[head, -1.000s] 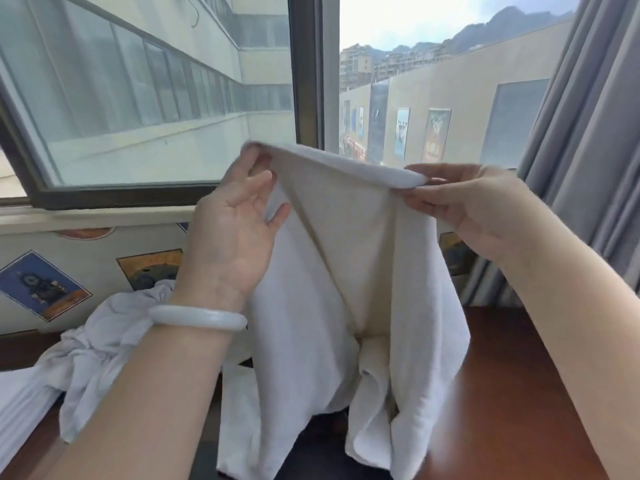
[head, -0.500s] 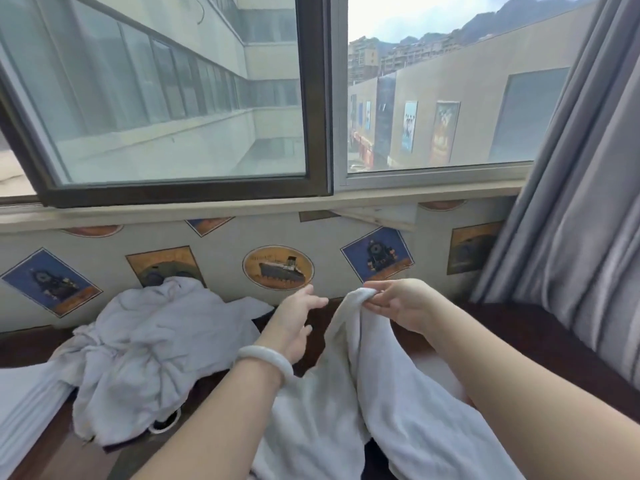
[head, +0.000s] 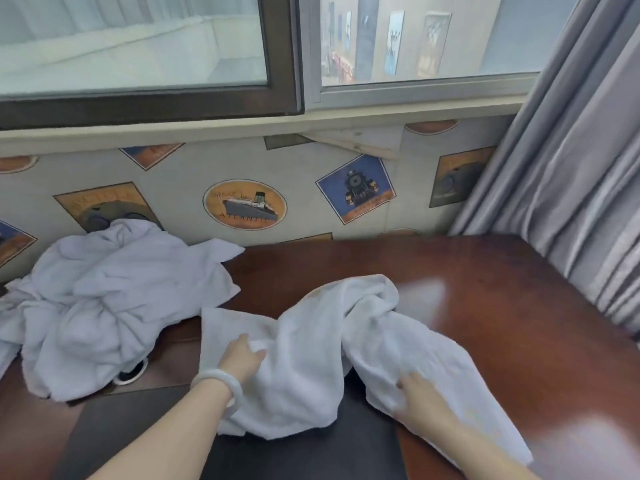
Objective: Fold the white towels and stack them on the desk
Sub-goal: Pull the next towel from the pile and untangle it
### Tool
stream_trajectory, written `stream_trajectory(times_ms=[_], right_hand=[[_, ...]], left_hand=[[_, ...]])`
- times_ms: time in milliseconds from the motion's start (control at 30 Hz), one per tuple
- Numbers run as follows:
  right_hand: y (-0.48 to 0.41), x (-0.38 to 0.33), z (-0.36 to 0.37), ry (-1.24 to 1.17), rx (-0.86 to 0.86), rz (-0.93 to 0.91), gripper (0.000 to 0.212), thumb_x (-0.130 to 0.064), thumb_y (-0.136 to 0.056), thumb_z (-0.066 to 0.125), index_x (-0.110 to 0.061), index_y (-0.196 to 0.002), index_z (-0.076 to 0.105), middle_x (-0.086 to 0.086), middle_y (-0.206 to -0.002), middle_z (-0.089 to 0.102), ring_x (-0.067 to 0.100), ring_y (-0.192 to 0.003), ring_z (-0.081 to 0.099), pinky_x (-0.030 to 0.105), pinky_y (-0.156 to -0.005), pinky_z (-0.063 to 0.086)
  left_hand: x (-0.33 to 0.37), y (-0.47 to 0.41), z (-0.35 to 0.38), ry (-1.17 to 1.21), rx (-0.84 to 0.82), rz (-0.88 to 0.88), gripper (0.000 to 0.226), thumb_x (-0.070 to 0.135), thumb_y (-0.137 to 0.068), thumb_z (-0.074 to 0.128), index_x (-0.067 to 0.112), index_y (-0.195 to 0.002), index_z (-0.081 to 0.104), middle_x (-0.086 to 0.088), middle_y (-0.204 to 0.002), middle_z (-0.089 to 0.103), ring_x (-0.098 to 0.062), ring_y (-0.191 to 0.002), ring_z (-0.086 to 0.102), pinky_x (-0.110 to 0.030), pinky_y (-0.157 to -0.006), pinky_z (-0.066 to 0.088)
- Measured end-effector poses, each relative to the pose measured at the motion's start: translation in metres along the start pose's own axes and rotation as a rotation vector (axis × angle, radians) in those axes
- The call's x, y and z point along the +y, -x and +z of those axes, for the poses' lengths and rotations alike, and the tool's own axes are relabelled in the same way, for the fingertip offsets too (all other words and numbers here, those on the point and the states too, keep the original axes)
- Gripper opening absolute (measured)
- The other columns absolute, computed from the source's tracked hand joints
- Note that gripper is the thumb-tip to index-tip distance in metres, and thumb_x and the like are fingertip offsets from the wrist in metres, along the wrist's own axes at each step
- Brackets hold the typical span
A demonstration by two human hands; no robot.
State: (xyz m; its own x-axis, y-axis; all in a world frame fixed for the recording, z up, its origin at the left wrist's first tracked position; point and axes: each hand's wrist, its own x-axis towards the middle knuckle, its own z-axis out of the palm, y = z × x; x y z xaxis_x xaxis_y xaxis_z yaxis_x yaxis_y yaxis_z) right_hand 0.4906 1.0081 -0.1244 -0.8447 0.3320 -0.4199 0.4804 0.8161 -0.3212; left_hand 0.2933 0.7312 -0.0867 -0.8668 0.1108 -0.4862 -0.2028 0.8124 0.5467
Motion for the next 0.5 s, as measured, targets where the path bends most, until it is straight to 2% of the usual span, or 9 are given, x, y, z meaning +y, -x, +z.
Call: stream_trajectory(times_ms=[67,100,133,167,200,300,367,433,500], right_hand=[[0.008,0.009,0.023,0.030,-0.096,0.014,0.053,-0.032,-0.041,0.089,-0.021,-0.083,0.060,-0.004,-0.089,0.055,0.023,-0.075,0.061,0.029,-0.055,0.031],[0.007,0.011,0.025,0.032,0.001,0.008,0.048,-0.025,-0.038,0.089,-0.022,-0.074,0.058,-0.005,-0.080,0.052,0.022,-0.067,0.059,0.029,-0.051,0.029],[0.006,0.009,0.020,0.072,0.049,0.008,0.036,-0.019,-0.052,0.086,-0.023,-0.069,0.055,-0.007,-0.075,0.049,0.021,-0.066,0.058,0.029,-0.052,0.030],[0.003,0.005,0.010,0.030,0.192,0.025,0.026,-0.018,-0.071,0.077,-0.024,-0.067,0.052,-0.008,-0.072,0.048,0.019,-0.069,0.058,0.029,-0.055,0.033],[0.000,0.001,-0.005,-0.163,0.242,0.067,0.027,-0.019,-0.084,0.067,-0.024,-0.064,0.050,-0.010,-0.067,0.049,0.017,-0.069,0.055,0.031,-0.059,0.035],[0.012,-0.005,-0.062,-0.700,0.264,0.104,0.033,-0.018,-0.091,0.062,-0.010,-0.060,0.057,0.000,-0.060,0.045,0.012,-0.063,0.041,0.029,-0.059,0.030],[0.038,-0.011,-0.101,-0.908,0.357,0.038,0.025,-0.019,-0.092,0.064,-0.002,-0.076,0.071,0.012,-0.067,0.062,0.011,-0.065,0.053,0.029,-0.063,0.039],[0.062,-0.016,-0.118,-1.079,0.392,-0.015,0.020,-0.019,-0.095,0.061,-0.009,-0.085,0.076,0.007,-0.078,0.074,0.015,-0.073,0.067,0.034,-0.070,0.050],[0.069,-0.013,-0.107,-1.255,0.349,0.100,0.019,-0.017,-0.096,0.060,-0.009,-0.090,0.076,0.012,-0.084,0.075,0.026,-0.079,0.070,0.040,-0.076,0.052]], left_hand=[[-0.009,0.000,0.013,0.055,-0.010,-0.079,0.075,0.046,-0.090,0.062,0.006,-0.147,0.036,-0.013,-0.140,0.049,-0.032,-0.123,0.051,-0.037,-0.100,0.042],[-0.009,0.002,0.016,0.095,0.003,-0.091,0.066,0.046,-0.088,0.064,0.007,-0.139,0.048,-0.010,-0.126,0.058,-0.029,-0.108,0.056,-0.037,-0.093,0.044],[-0.005,0.009,0.014,0.161,0.020,-0.080,0.051,0.042,-0.089,0.065,0.009,-0.127,0.058,-0.007,-0.112,0.062,-0.025,-0.095,0.056,-0.034,-0.085,0.043],[0.000,0.015,0.009,0.234,0.045,-0.042,0.034,0.036,-0.091,0.065,0.012,-0.116,0.063,-0.006,-0.105,0.063,-0.022,-0.088,0.055,-0.032,-0.081,0.041],[0.007,0.023,0.001,0.283,0.081,0.020,0.021,0.031,-0.093,0.065,0.015,-0.107,0.064,-0.006,-0.103,0.065,-0.021,-0.086,0.054,-0.031,-0.077,0.040],[0.027,0.059,-0.032,0.356,0.325,0.308,0.003,0.026,-0.092,0.067,0.026,-0.095,0.068,0.000,-0.095,0.063,-0.023,-0.092,0.058,-0.029,-0.071,0.039],[0.029,0.092,-0.050,0.348,0.526,0.491,0.008,0.023,-0.090,0.070,0.029,-0.095,0.071,0.001,-0.098,0.056,-0.023,-0.096,0.055,-0.031,-0.081,0.039],[0.018,0.125,-0.058,0.166,0.781,0.728,0.010,0.018,-0.091,0.069,0.018,-0.099,0.074,0.001,-0.104,0.054,-0.024,-0.100,0.050,-0.036,-0.087,0.040],[-0.005,0.146,-0.046,-0.038,0.811,0.948,0.020,0.011,-0.085,0.058,0.013,-0.097,0.074,-0.001,-0.105,0.060,-0.023,-0.098,0.051,-0.039,-0.086,0.039]])
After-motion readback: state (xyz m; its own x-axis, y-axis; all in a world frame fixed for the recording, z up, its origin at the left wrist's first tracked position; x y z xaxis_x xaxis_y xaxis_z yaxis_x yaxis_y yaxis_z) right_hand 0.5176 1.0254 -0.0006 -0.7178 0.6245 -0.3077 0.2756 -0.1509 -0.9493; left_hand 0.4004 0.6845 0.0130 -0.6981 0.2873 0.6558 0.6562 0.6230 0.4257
